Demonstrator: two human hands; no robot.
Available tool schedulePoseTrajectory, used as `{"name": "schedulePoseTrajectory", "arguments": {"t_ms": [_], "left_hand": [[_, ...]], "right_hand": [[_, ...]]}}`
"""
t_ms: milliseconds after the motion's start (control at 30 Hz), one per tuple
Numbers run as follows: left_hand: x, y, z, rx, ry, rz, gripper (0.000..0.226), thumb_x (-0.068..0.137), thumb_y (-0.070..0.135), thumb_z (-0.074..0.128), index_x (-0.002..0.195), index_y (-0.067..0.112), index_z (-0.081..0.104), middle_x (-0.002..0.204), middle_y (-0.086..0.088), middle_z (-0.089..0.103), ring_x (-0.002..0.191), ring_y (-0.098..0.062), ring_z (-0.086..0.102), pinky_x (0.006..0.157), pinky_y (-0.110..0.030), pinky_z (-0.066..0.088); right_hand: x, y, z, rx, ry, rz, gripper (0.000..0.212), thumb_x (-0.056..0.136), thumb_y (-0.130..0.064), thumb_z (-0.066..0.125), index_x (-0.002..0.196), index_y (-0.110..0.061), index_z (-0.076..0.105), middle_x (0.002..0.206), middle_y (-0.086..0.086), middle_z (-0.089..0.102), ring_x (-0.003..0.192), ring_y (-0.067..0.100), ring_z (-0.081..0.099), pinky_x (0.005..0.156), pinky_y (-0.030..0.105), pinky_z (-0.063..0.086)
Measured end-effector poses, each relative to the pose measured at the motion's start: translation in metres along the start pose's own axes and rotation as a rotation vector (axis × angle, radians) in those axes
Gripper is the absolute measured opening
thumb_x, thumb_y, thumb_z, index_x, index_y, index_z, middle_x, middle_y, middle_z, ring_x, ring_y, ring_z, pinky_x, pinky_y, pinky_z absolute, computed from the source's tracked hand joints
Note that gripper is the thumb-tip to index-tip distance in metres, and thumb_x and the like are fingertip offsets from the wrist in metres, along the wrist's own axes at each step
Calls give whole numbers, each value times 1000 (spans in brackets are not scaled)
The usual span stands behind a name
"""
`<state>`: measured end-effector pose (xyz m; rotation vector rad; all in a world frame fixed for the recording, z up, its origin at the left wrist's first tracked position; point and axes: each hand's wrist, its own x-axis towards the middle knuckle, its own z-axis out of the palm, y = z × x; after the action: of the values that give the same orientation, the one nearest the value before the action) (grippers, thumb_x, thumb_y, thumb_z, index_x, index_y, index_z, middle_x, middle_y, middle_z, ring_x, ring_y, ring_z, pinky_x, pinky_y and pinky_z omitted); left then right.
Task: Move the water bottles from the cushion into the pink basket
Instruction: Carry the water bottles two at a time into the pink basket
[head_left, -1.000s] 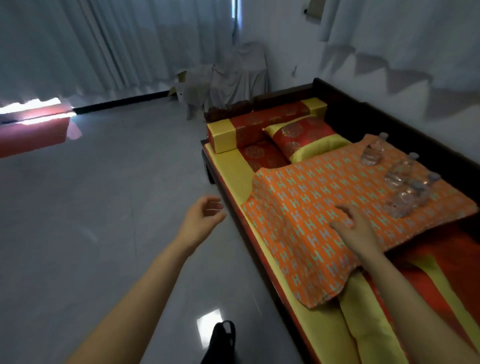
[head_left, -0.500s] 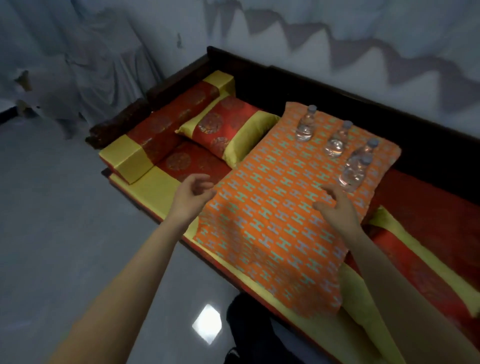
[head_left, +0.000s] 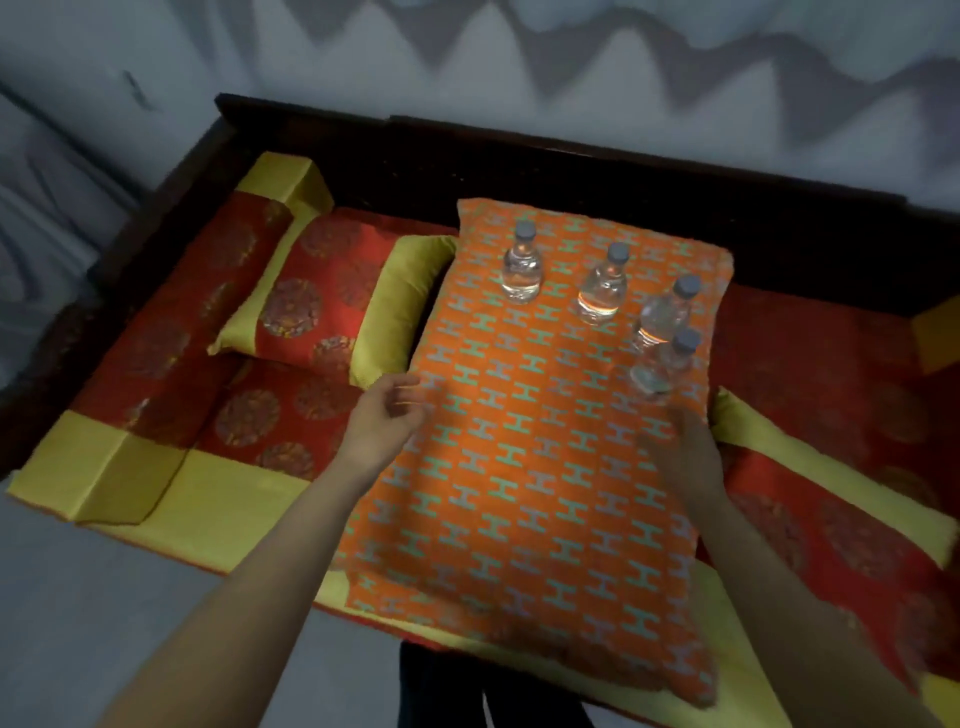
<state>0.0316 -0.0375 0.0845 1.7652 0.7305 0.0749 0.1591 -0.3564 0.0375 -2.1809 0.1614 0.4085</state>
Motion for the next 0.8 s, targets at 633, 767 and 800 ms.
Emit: {"name": "schedulePoseTrajectory", "arguments": {"t_ms": [633, 767, 800], "left_hand": [[267, 51, 122, 165, -357, 374, 115, 64, 19, 88, 151, 10, 14, 137, 19, 35, 118, 20, 34, 95, 1, 28], [288, 47, 137, 203, -367, 311, 99, 58, 25, 90, 140, 20, 34, 128, 1, 55, 117, -14, 56, 101, -34, 47], [291, 44, 140, 232, -351, 307, 92, 58, 25, 90, 135, 20, 40, 124, 1, 58, 113, -15, 58, 97, -34, 49]], "right_hand": [[105, -10, 39, 152, 477, -68, 106, 52, -60, 84, 139, -19, 40, 125, -14, 59, 119, -6, 52, 98, 11, 41], [113, 1, 42, 88, 438, -40, 97, 56, -52, 86, 138, -24, 42, 123, -4, 63, 113, 17, 61, 93, 45, 52], [114, 2, 43, 66, 445, -26, 92, 58, -53, 85, 135, -25, 44, 120, -5, 64, 110, 17, 62, 90, 46, 53]]}}
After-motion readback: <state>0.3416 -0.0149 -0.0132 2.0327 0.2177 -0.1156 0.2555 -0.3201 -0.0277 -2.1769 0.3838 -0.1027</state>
